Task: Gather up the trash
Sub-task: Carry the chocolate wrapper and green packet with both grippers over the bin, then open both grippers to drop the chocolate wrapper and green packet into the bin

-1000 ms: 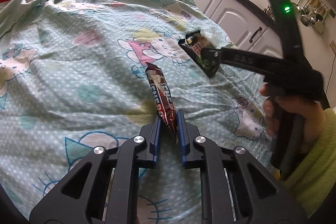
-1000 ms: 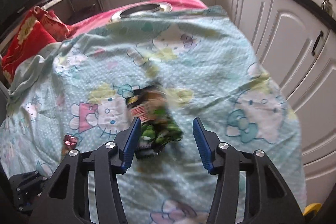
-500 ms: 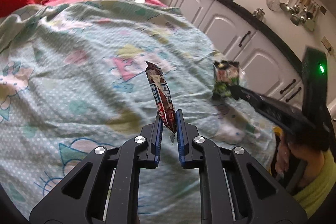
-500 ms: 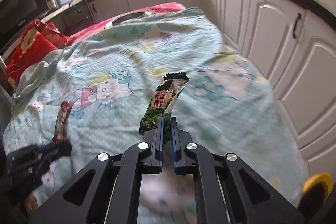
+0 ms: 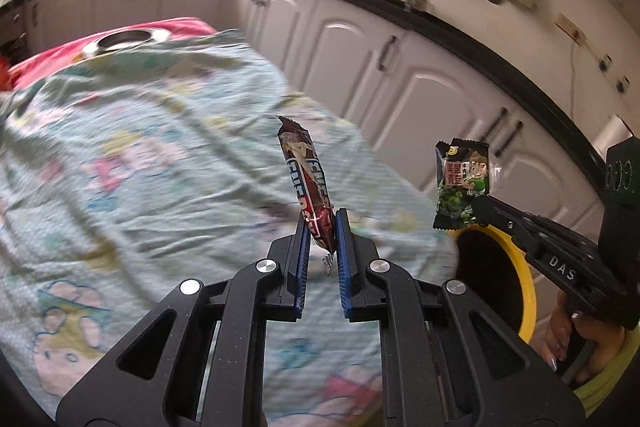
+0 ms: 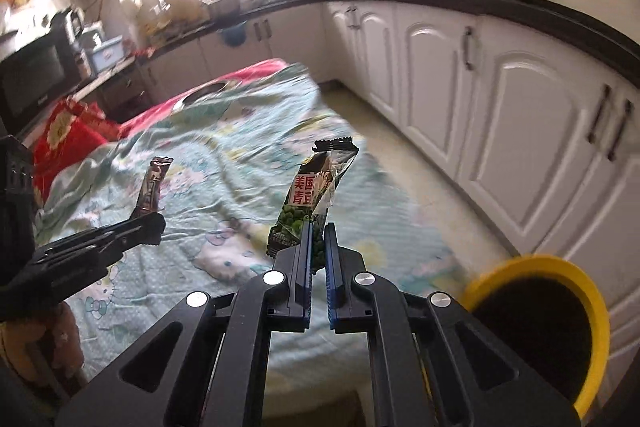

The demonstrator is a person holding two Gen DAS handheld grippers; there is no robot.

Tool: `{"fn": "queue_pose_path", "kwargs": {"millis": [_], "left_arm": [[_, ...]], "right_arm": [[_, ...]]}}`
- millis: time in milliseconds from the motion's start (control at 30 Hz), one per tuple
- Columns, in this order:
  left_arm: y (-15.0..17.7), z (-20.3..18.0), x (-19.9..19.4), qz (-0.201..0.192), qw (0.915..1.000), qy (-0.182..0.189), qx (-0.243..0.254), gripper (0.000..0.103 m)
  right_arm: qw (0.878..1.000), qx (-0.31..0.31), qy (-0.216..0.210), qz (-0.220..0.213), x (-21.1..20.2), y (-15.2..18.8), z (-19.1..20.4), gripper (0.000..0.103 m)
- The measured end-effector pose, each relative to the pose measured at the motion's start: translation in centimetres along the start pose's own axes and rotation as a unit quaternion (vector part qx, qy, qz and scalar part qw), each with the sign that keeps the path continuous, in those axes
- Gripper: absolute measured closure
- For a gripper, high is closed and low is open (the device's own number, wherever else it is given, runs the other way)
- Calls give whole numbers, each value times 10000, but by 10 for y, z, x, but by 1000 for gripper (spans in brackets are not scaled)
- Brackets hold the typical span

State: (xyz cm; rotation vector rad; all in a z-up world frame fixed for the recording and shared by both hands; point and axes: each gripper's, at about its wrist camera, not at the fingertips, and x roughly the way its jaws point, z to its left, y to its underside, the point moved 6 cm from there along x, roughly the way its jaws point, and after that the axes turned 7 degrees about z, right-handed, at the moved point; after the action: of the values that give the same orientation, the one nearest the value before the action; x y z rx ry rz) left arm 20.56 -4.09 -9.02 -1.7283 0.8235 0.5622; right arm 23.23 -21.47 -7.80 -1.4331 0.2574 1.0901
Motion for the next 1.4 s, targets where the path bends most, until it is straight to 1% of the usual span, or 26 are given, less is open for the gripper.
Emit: {"fn": "queue_pose_path", "kwargs": {"millis": [133,333,533,733,933,1200,1400], "left_arm": [[-3,-33,7,38,9995,169,271,95],[-5,-77,15,63,9970,374,670,95],[-6,-114,23,116,9936,507,1000,95],[-2,-149,35,216,9887,632,1345,95],[11,-182,52,464,9816,813,1667,95],[34,-219,80,871,9685,994,2111,94],[46,-233,102,1186,9627,976,2229,94]], "right_arm": [[9991,320,224,-135,-26,17,-29,97],[9957,695,564,-250,-52,42,-68,97],[9920,935,776,-344,-69,61,-94,97],[9872,1180,1018,-346,-81,80,-120,97],[9823,1394,1244,-167,-83,107,-144,97],[9759,1732,1311,220,-74,146,-168,97],[9716,1952,1279,403,-67,165,-178,96]]}}
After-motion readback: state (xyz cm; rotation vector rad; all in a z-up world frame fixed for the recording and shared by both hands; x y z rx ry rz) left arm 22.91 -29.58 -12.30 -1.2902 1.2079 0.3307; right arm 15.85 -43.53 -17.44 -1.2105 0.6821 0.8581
